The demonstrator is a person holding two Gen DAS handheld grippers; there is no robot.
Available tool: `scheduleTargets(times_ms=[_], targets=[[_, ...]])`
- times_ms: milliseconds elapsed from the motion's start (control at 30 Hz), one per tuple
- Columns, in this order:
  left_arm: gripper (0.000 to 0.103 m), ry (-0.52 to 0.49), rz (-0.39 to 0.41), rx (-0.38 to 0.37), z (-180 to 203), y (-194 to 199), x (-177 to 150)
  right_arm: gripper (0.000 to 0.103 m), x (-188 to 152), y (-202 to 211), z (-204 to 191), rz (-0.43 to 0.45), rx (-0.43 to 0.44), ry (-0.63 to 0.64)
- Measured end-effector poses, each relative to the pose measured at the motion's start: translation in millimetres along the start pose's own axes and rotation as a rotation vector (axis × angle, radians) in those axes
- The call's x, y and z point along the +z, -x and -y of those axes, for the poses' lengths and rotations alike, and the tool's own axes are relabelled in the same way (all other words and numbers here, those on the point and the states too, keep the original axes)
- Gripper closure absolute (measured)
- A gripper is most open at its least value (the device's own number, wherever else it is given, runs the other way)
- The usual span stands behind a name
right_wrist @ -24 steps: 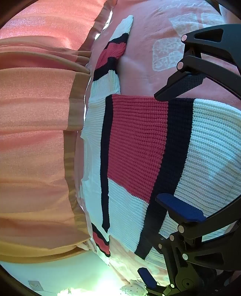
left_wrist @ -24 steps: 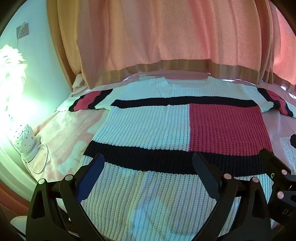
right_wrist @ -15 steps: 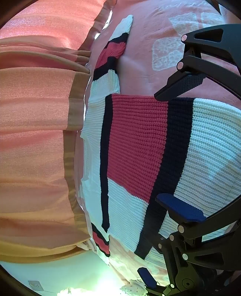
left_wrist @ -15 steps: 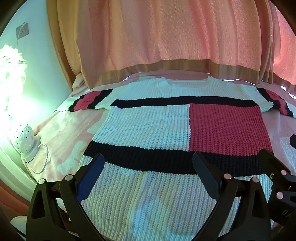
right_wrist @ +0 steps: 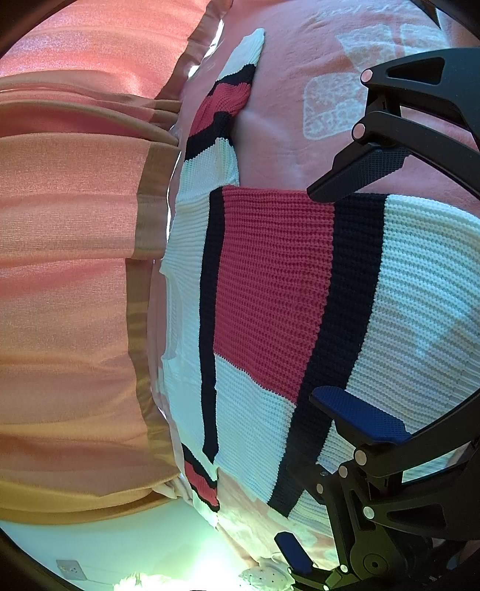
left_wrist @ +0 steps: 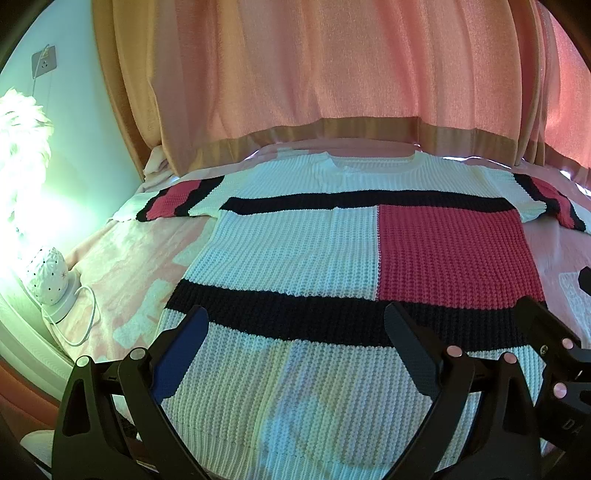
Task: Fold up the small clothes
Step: 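Move both tools over the spread white-red-black sweater, then grasp the striped sleeve cuff with the right tool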
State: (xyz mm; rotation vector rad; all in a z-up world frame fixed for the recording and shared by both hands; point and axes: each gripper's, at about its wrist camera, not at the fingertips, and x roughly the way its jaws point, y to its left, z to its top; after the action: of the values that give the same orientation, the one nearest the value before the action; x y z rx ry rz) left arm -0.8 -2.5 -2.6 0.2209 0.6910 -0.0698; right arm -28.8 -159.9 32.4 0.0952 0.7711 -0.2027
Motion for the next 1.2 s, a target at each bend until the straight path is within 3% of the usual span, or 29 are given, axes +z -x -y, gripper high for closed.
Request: scheduleTargets(times_ms=[433,600,700,867,1067,1133,1200], targets=[[0.009,-0.001,-0.002,0.0,-2.2,-0.8,1.3,0.005,-1.3,-0.2,-0.6,0.002,0.005,-0.003],[0.009,0.039,0.01,-0.012,-12.4,4.4,7.0,0.005,5.6,10.3,14.2,0.043,0.053,-0.015],[0.009,0.073,0.027,-0.034,-20.8,13.5,19.0,0.005,17.1,28.1,58.1,0.101,0.082,-0.078],[0.008,0.156,0.1,-0.084,-36.8,29.9,65.8,0.005,41.2,51.1,181.6,0.187,-0.06,-0.201],[0.007,0.136,0.168,-0.014,-21.7,12.7,106.6,0.006,33.5,8.3,331.3,0.111,-0.124,-0.418],[0.007,0.144,0.155,-0.012,-18.2,0.9,109.3,0.017,22.9,-16.8,368.0,0.07,-0.102,-0.499],[0.007,0.159,0.132,-0.007,-15.3,-12.2,107.4,0.02,12.6,-44.8,401.8,0.042,-0.074,-0.586]])
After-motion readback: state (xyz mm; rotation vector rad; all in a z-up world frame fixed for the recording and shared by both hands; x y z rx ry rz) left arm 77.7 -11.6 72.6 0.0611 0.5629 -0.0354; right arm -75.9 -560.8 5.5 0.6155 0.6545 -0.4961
